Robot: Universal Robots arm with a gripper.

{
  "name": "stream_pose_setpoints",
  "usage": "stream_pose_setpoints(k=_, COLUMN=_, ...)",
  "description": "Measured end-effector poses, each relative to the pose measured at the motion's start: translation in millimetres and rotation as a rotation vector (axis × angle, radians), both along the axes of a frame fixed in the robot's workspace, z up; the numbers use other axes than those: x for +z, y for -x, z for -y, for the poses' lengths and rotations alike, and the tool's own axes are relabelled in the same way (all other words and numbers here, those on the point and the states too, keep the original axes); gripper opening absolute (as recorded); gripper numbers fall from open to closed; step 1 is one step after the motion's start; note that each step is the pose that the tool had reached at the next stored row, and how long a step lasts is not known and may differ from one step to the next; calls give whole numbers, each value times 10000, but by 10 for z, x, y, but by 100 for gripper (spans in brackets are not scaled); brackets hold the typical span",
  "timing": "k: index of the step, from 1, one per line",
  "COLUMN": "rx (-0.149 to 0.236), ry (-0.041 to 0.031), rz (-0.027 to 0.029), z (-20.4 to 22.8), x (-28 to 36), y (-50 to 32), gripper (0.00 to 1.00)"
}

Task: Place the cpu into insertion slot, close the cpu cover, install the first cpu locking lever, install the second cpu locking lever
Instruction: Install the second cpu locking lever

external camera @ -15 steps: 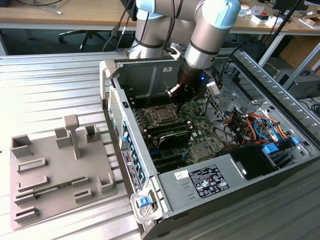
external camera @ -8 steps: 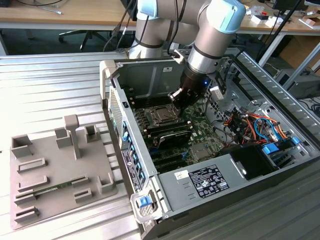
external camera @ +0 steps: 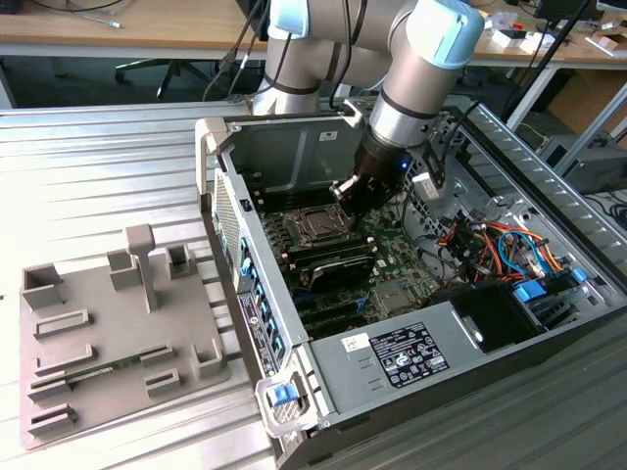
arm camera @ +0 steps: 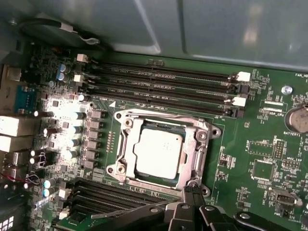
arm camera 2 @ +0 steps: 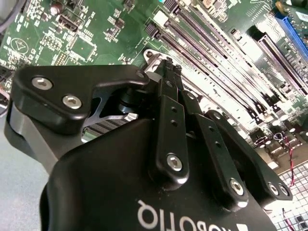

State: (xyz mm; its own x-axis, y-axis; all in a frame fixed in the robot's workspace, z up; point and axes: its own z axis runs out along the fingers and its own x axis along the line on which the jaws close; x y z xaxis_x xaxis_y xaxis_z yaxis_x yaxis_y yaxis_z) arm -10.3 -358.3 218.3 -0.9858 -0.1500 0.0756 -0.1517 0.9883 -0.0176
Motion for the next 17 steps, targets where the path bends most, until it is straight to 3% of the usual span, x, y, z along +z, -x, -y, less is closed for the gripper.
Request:
stream_pose_setpoints(k=3, rx=-61, ry=38, rz=1, z=16, x=-4, y=6, gripper=11)
stream_pose_setpoints(k=9, rx=-62, ry=40, rz=19, z=28, x=-8, y=323, gripper=11)
stream_pose_setpoints(k=12, rx=-63, ry=38, rz=24, z=28, x=-11, y=425, gripper=11)
stream_pose_setpoints(k=17, rx=-64, ry=39, rz=24, z=92, x=-10, y=454, gripper=11)
